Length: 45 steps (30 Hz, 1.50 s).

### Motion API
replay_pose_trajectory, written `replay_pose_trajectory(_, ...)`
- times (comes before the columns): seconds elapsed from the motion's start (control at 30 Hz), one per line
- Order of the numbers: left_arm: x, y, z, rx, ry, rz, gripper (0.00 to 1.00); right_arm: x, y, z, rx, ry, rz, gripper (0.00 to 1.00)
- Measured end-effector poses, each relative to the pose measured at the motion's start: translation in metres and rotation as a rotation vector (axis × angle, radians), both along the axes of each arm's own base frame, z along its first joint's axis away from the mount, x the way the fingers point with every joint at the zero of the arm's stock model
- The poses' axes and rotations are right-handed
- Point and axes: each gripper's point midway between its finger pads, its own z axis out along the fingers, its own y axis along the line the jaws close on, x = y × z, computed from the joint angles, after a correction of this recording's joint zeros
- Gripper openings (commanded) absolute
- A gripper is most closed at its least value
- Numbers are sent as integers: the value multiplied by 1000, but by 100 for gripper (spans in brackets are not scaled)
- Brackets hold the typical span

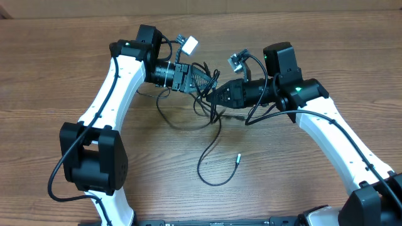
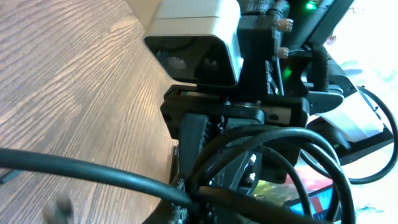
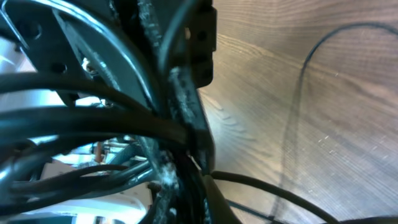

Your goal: Untangle cables

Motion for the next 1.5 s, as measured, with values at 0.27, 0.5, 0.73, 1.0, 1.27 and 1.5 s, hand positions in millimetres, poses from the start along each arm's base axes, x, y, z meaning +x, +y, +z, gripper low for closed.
replay_pose_trajectory(0.27,-2,6,-28,173,36,21,59,3,-7,-16,-86,31,-57,4)
replay_pose_trajectory(0.5,-2,26,-73,463,40,50,61,8,-39,-61,-348,108,-215,4)
replay_pose_trajectory(0.73,0,37,-93,609,35,70,62,18,-61,-78,-486,111,-329,4)
replay_pose_trajectory(1.0,-18,9,-96,629,-26,-21,63,23,-72,-85,-536,152,-416,4)
replay_pose_trajectory(1.27,-12,-10,-93,581,-129,-40,63,23,-73,-85,-533,176,-437,4)
replay_pose_trajectory(1.5,12,-24,-81,498,-228,10,62,19,-60,-77,-459,187,-387,4)
